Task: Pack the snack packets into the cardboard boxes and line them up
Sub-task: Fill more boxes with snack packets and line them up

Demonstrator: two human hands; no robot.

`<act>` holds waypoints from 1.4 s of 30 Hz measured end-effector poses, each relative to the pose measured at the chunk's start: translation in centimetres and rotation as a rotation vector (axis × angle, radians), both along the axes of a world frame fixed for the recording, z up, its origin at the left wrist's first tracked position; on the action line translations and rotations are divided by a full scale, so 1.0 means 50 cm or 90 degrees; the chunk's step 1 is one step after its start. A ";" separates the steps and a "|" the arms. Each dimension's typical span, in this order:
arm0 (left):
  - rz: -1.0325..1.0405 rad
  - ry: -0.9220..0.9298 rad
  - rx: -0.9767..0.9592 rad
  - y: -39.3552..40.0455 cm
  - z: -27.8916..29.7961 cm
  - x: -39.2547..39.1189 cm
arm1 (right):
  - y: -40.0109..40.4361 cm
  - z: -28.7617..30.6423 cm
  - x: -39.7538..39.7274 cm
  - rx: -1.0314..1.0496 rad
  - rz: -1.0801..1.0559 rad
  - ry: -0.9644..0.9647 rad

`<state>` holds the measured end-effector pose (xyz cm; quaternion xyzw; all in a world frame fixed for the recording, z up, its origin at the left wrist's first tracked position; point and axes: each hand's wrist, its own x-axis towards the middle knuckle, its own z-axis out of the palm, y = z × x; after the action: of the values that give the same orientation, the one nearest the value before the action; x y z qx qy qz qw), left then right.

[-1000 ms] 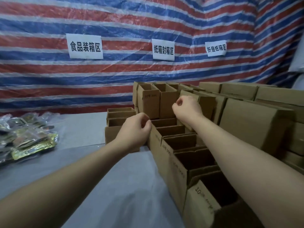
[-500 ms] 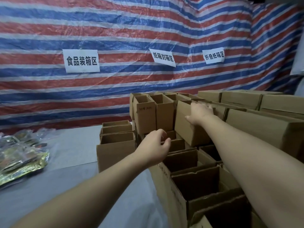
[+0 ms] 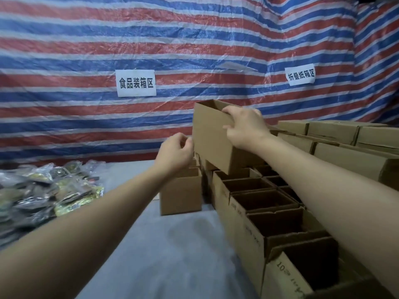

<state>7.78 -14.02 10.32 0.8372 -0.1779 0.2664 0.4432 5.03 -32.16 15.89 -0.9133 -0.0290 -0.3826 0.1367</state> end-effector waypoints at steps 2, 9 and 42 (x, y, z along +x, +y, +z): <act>0.047 -0.033 -0.048 0.071 0.018 -0.024 | 0.074 -0.009 -0.034 0.011 0.093 0.003; 0.229 0.013 -0.214 0.384 -0.017 -0.111 | 0.276 -0.137 -0.135 -0.016 0.375 0.160; 0.124 0.382 -0.164 0.502 -0.309 -0.158 | 0.406 -0.364 -0.066 -0.131 0.208 0.510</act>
<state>-0.14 11.08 -5.11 0.8285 0.0762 0.0693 0.5504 1.71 -11.86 -2.31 -0.9818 -0.1554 0.0331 0.1040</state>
